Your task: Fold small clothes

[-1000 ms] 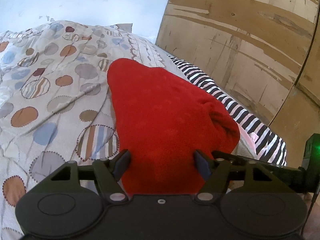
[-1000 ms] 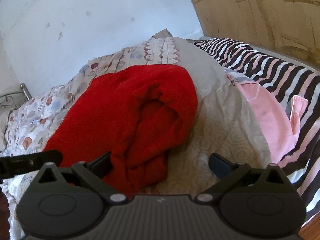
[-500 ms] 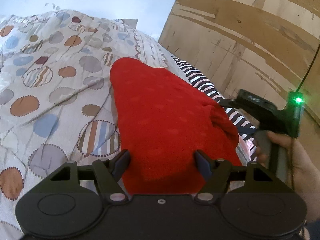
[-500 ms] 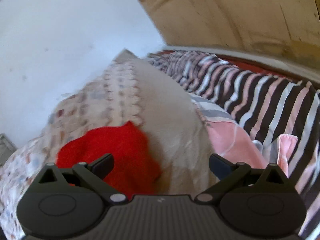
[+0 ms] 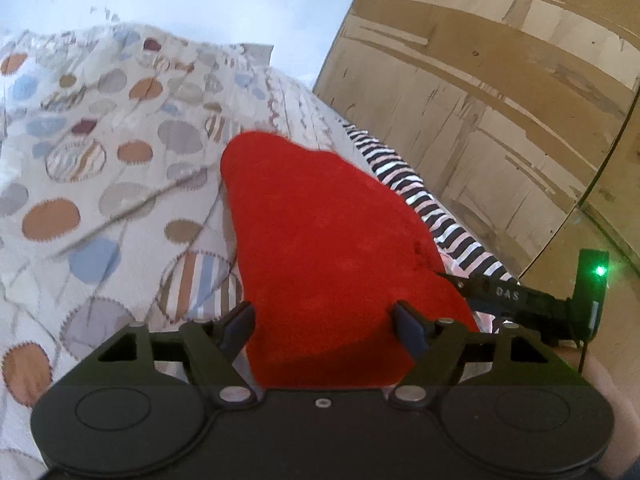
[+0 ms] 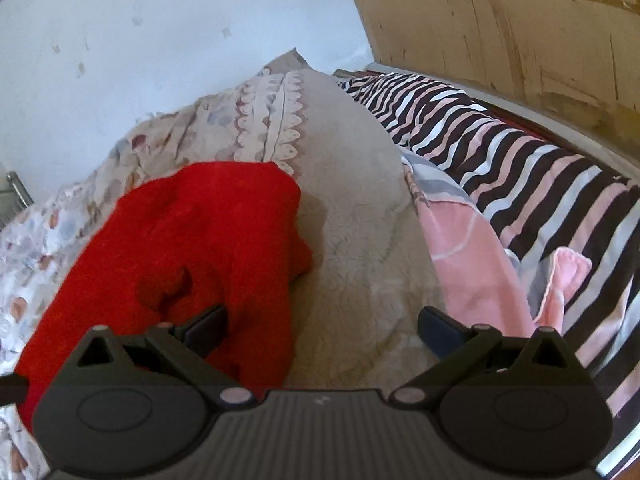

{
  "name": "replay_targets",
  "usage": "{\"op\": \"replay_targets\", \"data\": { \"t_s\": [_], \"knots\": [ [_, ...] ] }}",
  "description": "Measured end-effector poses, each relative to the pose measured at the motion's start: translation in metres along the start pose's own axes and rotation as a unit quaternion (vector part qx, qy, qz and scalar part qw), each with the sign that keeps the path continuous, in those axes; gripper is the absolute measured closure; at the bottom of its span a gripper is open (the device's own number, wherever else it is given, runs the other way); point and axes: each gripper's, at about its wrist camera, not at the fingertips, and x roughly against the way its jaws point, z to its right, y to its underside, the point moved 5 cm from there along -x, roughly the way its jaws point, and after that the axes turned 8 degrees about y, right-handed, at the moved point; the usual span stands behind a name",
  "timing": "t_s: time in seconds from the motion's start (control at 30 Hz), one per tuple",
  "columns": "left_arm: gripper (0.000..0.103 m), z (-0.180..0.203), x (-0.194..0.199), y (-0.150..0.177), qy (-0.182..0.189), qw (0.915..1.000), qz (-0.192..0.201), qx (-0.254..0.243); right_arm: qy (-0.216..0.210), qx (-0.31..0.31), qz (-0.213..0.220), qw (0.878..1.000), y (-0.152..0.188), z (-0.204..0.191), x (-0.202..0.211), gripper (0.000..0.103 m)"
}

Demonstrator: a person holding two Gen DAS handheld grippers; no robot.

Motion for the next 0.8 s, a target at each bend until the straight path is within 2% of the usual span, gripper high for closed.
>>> {"op": "replay_targets", "data": {
  "t_s": [0.17, 0.27, 0.33, 0.47, 0.8],
  "knots": [
    [0.010, 0.005, 0.006, -0.016, -0.014, 0.9998, 0.005, -0.009, -0.024, -0.033, 0.041, 0.998, -0.011, 0.010, 0.010, 0.000],
    [0.003, 0.007, 0.008, -0.029, -0.039, 0.9989, 0.015, -0.022, -0.034, -0.046, 0.055, 0.997, -0.020, 0.012, 0.010, 0.000],
    [0.001, 0.007, 0.006, -0.037, -0.061, 0.9974, 0.016, -0.035, -0.038, -0.047, 0.055, 0.997, -0.025, 0.011, 0.005, 0.000],
    [0.001, 0.003, 0.001, -0.046, -0.080, 0.9954, 0.012, -0.051, -0.035, -0.030, 0.051, 0.998, -0.035, 0.000, -0.008, 0.000],
    [0.001, -0.015, -0.021, -0.048, -0.064, 0.9972, -0.008, -0.037, -0.041, 0.008, 0.044, 0.998, -0.057, -0.029, -0.039, 0.000]
  ]
}}
